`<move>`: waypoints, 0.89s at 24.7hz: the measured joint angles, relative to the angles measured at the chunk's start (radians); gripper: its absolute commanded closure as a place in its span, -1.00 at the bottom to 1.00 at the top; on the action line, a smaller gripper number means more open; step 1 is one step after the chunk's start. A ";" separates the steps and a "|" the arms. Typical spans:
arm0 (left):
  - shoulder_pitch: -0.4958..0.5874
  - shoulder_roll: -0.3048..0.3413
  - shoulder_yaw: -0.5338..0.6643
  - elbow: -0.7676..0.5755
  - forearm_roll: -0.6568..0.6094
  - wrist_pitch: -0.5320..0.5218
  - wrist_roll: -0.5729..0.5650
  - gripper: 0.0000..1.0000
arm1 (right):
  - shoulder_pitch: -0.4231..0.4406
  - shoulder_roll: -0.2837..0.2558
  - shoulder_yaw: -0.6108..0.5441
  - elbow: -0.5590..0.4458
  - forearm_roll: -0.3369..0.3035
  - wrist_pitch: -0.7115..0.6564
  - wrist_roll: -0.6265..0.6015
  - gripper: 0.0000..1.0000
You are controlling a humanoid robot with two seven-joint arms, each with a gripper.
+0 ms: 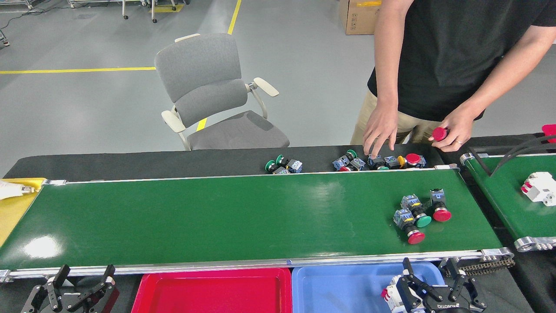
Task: Pick switch part from conveyor to tray
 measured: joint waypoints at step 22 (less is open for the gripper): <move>-0.027 0.000 -0.008 0.014 -0.001 -0.003 0.000 -1.00 | -0.363 0.026 0.156 0.357 0.012 0.014 0.129 -0.94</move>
